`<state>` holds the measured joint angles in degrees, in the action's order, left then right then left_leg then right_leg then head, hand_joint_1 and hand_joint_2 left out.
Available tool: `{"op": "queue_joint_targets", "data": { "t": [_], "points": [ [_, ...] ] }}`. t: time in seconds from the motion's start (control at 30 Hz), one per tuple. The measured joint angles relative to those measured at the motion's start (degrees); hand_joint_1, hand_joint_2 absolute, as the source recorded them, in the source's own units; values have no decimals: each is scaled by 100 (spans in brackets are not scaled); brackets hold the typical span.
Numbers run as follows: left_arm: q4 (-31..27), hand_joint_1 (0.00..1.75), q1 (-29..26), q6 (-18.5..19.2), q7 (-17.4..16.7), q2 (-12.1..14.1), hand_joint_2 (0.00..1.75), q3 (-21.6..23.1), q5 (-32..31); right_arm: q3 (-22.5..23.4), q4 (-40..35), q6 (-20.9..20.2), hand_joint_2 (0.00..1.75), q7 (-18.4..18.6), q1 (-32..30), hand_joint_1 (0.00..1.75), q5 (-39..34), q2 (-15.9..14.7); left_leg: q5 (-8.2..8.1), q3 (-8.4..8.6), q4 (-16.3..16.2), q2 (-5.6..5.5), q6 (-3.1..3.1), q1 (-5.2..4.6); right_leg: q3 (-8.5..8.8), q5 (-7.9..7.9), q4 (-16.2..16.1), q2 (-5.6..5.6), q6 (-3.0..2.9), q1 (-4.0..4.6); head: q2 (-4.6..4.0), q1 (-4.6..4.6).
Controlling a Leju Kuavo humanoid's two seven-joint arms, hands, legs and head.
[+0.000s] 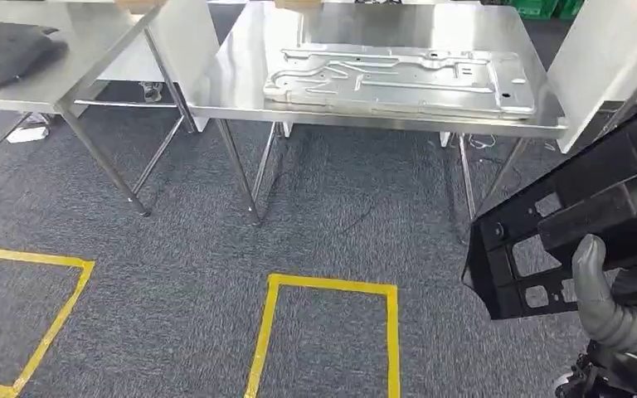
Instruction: Take the parts from the cabinet and place them on the table.
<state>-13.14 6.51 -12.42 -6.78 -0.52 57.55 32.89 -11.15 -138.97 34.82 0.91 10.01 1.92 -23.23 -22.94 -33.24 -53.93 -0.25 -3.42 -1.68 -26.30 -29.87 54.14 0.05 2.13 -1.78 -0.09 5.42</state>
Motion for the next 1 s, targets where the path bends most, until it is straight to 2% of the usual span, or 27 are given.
{"op": "queue_joint_targets", "data": {
  "t": [0.07, 0.1, 0.13, 0.2, 0.23, 0.3, 0.33, 0.37, 0.4, 0.43, 0.47, 0.5, 0.53, 0.57, 0.6, 0.63, 0.67, 0.7, 0.73, 0.77, 0.8, 0.83, 0.87, 0.9, 0.93, 0.97, 1.0],
  "points": [
    [0, 0, -4, 11, 2, 4, 175, 0, -2, -7, -2, 0, 175, 35, -7, 175, 22, 2, -13, 113, 121, -14, -93, 7, 96, 116, 56, -10, 62, 15, -2, 0],
    [0, 0, -8, 11, 9, 2, 175, 0, -2, -7, -9, 0, 175, 46, -7, 175, 48, -11, 20, 299, 193, -23, -106, 56, 53, 72, 183, -2, 64, 9, 0, 2],
    [0, 0, 1, 15, 15, -2, 175, 0, -2, -9, -9, 0, 175, 64, 10, 175, 66, -17, -4, 374, 209, -21, -119, 57, -73, 94, 519, 2, 70, 15, 0, -9],
    [0, 0, 20, 33, 28, -19, 175, 0, -4, -9, -9, 0, 175, 107, 20, 175, 179, -37, -92, 464, 210, -22, -160, 61, -655, -104, 1388, 1, 84, 13, 0, -9],
    [0, 0, 12, 33, 28, -24, 175, 0, -4, -9, -9, 2, 175, 173, 15, 175, 279, -37, -158, 523, 212, -33, -160, 62, -973, -367, 1755, 1, 92, 20, 0, -9],
    [0, 0, -6, 37, 31, -35, 175, 0, -4, -11, -9, 9, 175, 247, 17, 175, 420, -39, -293, 680, 211, -82, -136, 86, -1292, -720, 1839, -1, 134, 13, 0, -9],
    [0, 0, -8, 44, 31, -35, 175, 0, -4, -11, -9, 22, 175, 263, 19, 175, 400, -39, -377, 782, 210, -94, -120, 117, -1315, -706, 1626, -2, 174, 1, 0, -11],
    [0, 0, -12, 48, 33, -37, 175, 0, -4, -11, -9, 31, 175, 263, 19, 175, 338, -39, -472, 907, 208, -90, -81, 146, -1269, -471, 1261, -11, 217, -16, -2, -9],
    [0, 0, -14, 48, 33, -39, 175, 0, -4, -11, -9, 37, 175, 250, 18, 175, 267, -39, -576, 1011, 204, -84, -35, 169, -1193, -5, 817, -62, 274, -45, 0, -11],
    [4, 0, -14, 48, 35, -26, 175, 0, -4, -11, -9, 42, 175, 223, 16, 175, 199, -39, -692, 1079, 180, -70, 23, 129, -1182, 672, 358, -270, 304, -80, -2, -20],
    [4, 0, -38, 46, 44, -26, 175, 0, -4, -11, -13, 46, 175, 193, 19, 175, 162, -39, -831, 1172, 111, -54, 44, 125, -1186, 802, 281, -444, 251, -99, 0, -24],
    [7, 0, -37, 57, 59, -22, 175, 2, -4, -13, -13, 44, 175, 193, 54, 175, 111, -44, -928, 1173, 185, -10, 97, 83, -1146, 842, 313, -426, 221, -45, -2, -20],
    [7, 0, -31, 55, 79, -20, 175, 2, -7, -13, -26, 46, 175, 175, 51, 175, 107, -33, -908, 1356, 182, 32, 141, 89, -1134, 833, 296, -333, 161, -80, 0, -13],
    [7, 0, -17, 55, 87, -22, 175, 2, -9, -13, -31, 46, 175, 173, 63, 175, 103, -39, -859, 1314, 71, 53, 139, 92, -1117, 802, 298, -297, 122, -111, -2, -2],
    [7, 0, 0, 55, 92, -20, 175, 2, -11, -11, -31, 46, 175, 169, 94, 175, 101, -52, -783, 1161, -136, 65, 169, 131, -1076, 808, 301, -246, 72, -123, 0, -5],
    [7, 0, 17, 55, 92, -20, 175, 2, -11, -11, -41, 46, 175, 162, 98, 175, 101, -52, -696, 937, -523, 47, 214, 148, -1039, 769, 298, -170, 26, -133, -2, -2],
    [7, 0, 21, 53, 92, -22, 175, 2, -11, -11, -50, 52, 175, 160, 98, 175, 98, -52, -729, 630, -1006, 47, 257, 148, -1006, 729, 294, -107, 1, -130, 0, -7],
    [7, 0, 19, 55, 92, -20, 175, 2, -9, -11, -52, 52, 175, 160, 101, 175, 101, -52, -908, 345, -1391, 48, 285, 156, -959, 679, 290, -73, -33, -134, 0, -5],
    [6, 0, 17, 53, 88, -22, 175, 2, -7, -11, -52, 52, 175, 160, 105, 175, 100, -52, -1222, 84, -1681, 49, 304, 169, -891, 610, 289, -12, -35, -141, 0, -2],
    [7, 0, 17, 48, 72, -22, 175, 2, -4, -11, -52, 52, 175, 160, 96, 175, 101, -52, -1573, -118, -1810, 48, 325, 184, -805, 537, 289, 46, -31, -144, 0, -2],
    [7, 0, 18, 46, 70, -22, 175, 2, -4, -11, -52, 50, 175, 160, 96, 175, 101, -52, -1773, -228, -1761, 49, 317, 194, -714, 468, 289, 68, -26, -144, 0, -2],
    [6, 0, 22, 44, 70, -22, 175, 2, -2, -11, -52, 52, 175, 160, 97, 175, 101, -52, -1777, -269, -1564, 48, 302, 191, -604, 391, 288, 108, -15, -139, 0, -2],
    [7, 0, 21, 44, 70, -22, 175, 2, -2, -11, -52, 52, 175, 160, 97, 175, 98, -52, -1563, -247, -1236, 48, 273, 186, -492, 313, 284, 120, 1, -133, 0, 0],
    [7, 0, 17, 46, 68, -22, 175, 2, -2, -11, -52, 52, 175, 160, 107, 175, 98, -52, -1069, -200, -774, 47, 219, 169, -375, 232, 272, 126, 15, -120, -2, 0],
    [7, 0, 10, 44, 68, -20, 175, 2, -2, -11, -52, 52, 175, 160, 95, 175, 98, -52, -392, -183, -346, 50, 131, 141, -324, 175, 241, 133, 24, -132, -2, 0],
    [9, 0, -3, 35, 61, -15, 175, 2, 2, -15, -48, 52, 175, 168, 100, 175, 94, -52, -238, -200, -327, 2, 74, 60, -242, 132, 249, 193, 78, -102, 0, -2],
    [9, 0, 9, 35, 46, -17, 175, 2, 4, -13, -50, 52, 175, 166, 109, 175, 101, -52, -288, -154, -275, -43, 17, 40, -207, 78, 225, 192, 127, -105, -2, 4]
  ]
}}
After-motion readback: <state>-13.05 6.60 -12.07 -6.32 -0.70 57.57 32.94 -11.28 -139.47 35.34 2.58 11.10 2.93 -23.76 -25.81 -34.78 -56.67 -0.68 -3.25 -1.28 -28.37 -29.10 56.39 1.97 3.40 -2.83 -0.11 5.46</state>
